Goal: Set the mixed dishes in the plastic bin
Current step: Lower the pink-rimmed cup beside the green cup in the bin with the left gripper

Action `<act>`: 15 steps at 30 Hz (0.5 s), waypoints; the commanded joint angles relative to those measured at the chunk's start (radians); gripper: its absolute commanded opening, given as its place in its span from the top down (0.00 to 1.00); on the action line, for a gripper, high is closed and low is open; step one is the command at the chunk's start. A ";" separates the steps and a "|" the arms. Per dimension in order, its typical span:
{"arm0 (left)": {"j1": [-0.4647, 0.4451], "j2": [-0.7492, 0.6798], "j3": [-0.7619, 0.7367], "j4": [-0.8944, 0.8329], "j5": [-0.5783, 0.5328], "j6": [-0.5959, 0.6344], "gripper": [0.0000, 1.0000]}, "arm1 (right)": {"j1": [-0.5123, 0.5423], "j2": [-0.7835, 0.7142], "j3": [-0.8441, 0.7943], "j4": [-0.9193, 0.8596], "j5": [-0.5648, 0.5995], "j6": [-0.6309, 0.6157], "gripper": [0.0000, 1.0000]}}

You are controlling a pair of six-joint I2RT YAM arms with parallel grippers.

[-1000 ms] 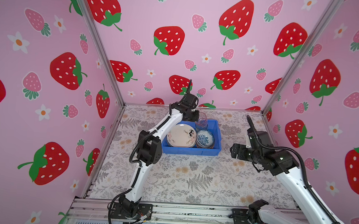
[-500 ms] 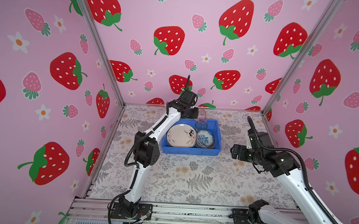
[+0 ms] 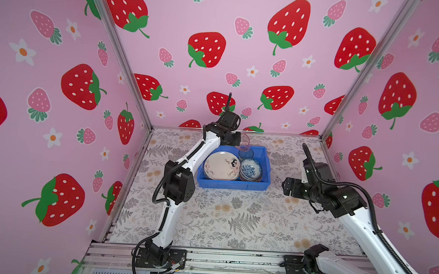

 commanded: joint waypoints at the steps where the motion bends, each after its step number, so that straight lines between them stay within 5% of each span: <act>1: 0.001 0.019 0.030 -0.019 -0.010 0.007 1.00 | 0.004 -0.018 -0.011 -0.007 0.003 0.011 0.06; 15: 0.001 0.033 0.012 -0.010 0.015 -0.001 1.00 | 0.004 -0.008 -0.021 0.005 0.002 0.006 0.06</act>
